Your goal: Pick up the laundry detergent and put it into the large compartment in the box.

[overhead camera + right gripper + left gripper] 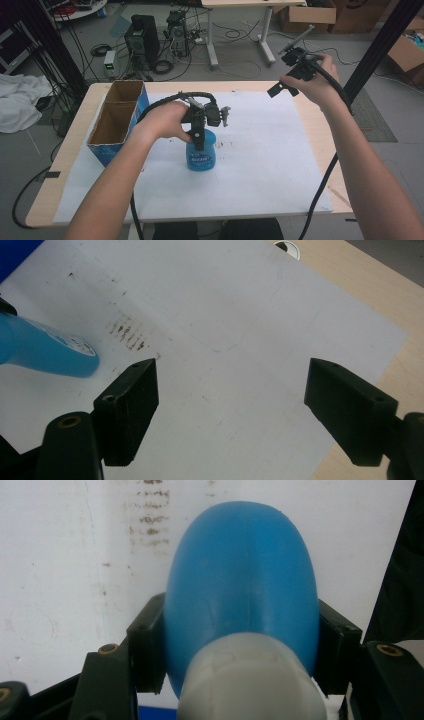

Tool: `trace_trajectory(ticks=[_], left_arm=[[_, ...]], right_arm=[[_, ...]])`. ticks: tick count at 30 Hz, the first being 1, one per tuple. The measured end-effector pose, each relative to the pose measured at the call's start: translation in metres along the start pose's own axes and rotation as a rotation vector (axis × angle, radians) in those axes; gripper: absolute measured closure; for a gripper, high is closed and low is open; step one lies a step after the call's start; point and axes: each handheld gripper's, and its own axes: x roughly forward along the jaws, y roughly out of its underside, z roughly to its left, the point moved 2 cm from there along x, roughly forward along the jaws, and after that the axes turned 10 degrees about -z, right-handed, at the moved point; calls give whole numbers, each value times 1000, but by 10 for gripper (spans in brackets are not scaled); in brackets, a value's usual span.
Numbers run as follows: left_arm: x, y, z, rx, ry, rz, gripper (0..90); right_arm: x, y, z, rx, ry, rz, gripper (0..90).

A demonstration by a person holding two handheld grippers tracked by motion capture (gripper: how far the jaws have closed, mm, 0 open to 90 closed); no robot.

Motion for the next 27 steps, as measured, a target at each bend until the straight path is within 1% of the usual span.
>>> trace_trajectory(ticks=[3,4,6,10,11,14,18,22,24,25,26,27], left_arm=[[-2,-2,-1,7,-9,8,380],[-3,-3,-1,5,-13,2,380],[-8,-4,-1,-15,-14,7,380],[-25,-5,4,-68,-13,14,381],[-31,-5,5,-88,-17,13,381],[-45,-5,7,-119,-30,15,381],[-67,-3,11,-183,-40,17,381],[-92,2,19,-278,-42,7,381],[-106,7,24,-343,-53,3,381],[-108,8,25,-362,-57,-1,381],[-115,10,28,-400,-61,-3,381],[-124,15,32,-459,-69,-22,381]], right_arm=[[0,0,0,0,0,-1,216],[0,0,0,1,-2,-1,216],[0,0,0,0,-2,-1,216],[0,0,-1,2,-3,-1,216],[0,0,-1,1,-3,-2,216],[0,0,-2,0,-3,0,216],[-2,0,-4,1,-1,0,216],[-2,0,-4,-3,-2,2,216],[-2,0,-4,-1,-4,0,216],[-2,1,-5,-1,-5,1,215],[-2,1,-5,-1,-6,1,215],[-2,1,-5,0,-9,2,214]])
